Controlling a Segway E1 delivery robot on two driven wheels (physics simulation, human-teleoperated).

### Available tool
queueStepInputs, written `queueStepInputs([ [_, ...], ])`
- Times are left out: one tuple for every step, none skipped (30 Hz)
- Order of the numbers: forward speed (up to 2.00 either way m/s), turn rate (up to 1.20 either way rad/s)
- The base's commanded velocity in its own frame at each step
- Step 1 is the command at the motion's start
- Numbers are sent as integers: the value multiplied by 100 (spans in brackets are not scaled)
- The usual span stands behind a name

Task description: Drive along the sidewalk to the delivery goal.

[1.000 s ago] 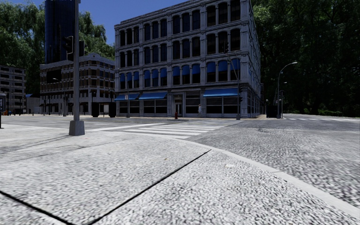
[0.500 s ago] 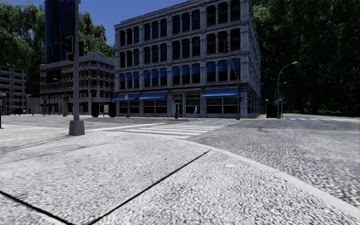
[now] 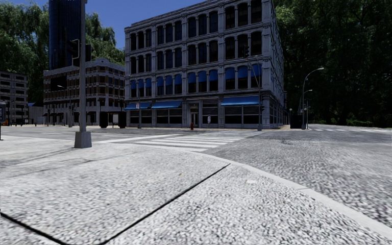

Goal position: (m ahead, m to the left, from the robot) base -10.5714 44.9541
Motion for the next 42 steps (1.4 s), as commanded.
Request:
queueStepInputs([
  [112,21],
  [112,21],
  [122,29],
  [124,34],
  [126,39],
  [127,42],
  [127,42],
  [129,44],
  [130,46],
  [131,47],
  [131,47],
  [132,52],
  [135,56],
  [138,57],
  [139,57],
  [139,57],
  [140,58],
  [140,59],
  [140,60],
  [140,60],
  [141,62],
  [141,65],
  [143,73],
  [145,79],
  [145,79],
  [145,81],
  [145,81],
  [146,81],
  [146,81],
  [148,81],
  [149,81],
  [152,81],
  [155,81],
  [155,81],
  [156,81],
  [158,81],
  [159,81],
  [159,81],
  [160,81],
  [160,69],
  [160,53],
  [160,37],
])
